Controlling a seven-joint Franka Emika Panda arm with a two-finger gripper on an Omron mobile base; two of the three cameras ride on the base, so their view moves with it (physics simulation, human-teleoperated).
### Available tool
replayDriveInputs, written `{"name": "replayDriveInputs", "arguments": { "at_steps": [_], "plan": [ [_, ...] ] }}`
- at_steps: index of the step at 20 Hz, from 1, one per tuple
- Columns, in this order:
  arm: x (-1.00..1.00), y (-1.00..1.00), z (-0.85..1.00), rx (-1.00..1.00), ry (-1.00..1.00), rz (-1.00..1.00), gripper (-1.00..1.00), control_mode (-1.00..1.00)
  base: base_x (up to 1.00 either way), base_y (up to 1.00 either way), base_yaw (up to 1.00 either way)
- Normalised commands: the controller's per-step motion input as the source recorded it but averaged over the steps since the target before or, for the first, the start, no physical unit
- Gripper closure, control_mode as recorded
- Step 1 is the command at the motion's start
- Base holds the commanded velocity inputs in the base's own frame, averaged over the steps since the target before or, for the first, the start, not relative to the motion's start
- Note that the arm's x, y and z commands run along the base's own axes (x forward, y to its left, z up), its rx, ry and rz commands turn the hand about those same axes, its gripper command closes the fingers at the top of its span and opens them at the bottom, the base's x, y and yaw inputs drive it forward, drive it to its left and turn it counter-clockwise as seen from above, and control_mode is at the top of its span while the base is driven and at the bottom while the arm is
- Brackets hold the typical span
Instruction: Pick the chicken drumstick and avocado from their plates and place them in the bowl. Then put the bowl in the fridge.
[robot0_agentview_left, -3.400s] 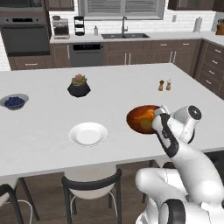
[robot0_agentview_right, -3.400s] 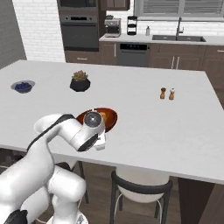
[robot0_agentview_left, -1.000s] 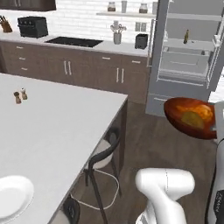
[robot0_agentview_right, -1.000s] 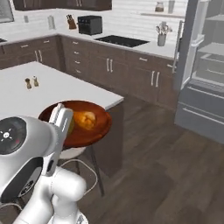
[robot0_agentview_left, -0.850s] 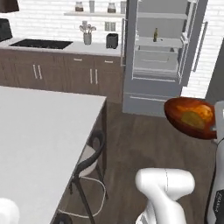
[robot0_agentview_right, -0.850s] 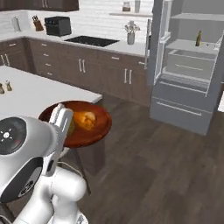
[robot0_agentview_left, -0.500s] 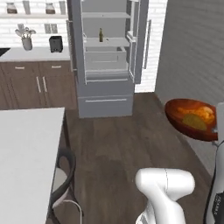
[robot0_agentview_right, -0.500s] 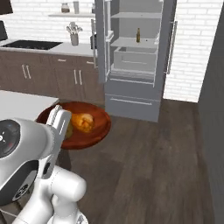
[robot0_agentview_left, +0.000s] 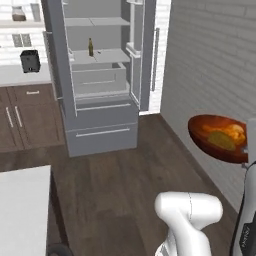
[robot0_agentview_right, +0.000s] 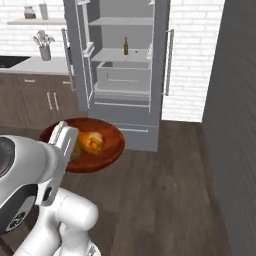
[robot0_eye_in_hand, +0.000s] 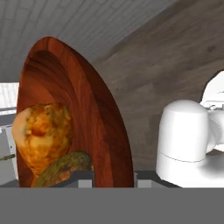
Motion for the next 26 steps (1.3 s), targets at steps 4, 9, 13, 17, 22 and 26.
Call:
{"name": "replayDriveInputs", "arguments": {
  "at_steps": [4, 9, 13, 17, 22, 26],
  "plan": [
    [0.00, 0.00, 0.00, 0.00, 0.00, 0.00, 1.00, 1.00, 1.00, 0.00, -0.03],
    [0.00, 0.00, 0.00, 0.00, 0.00, 0.00, 1.00, 1.00, 1.00, 0.02, 0.00],
    [0.00, 0.00, 0.00, 0.00, 0.00, 0.00, 1.00, 1.00, 1.00, 0.29, 0.00],
    [0.00, 0.00, 0.00, 0.00, 0.00, 0.00, 1.00, 1.00, 1.00, 0.62, 0.00],
    [0.00, 0.00, 0.00, 0.00, 0.00, 0.00, 1.00, 1.00, 1.00, 0.71, 0.00],
    [0.00, 0.00, 0.00, 0.00, 0.00, 0.00, 1.00, 1.00, 0.98, 0.19, 0.00]
  ]
}}
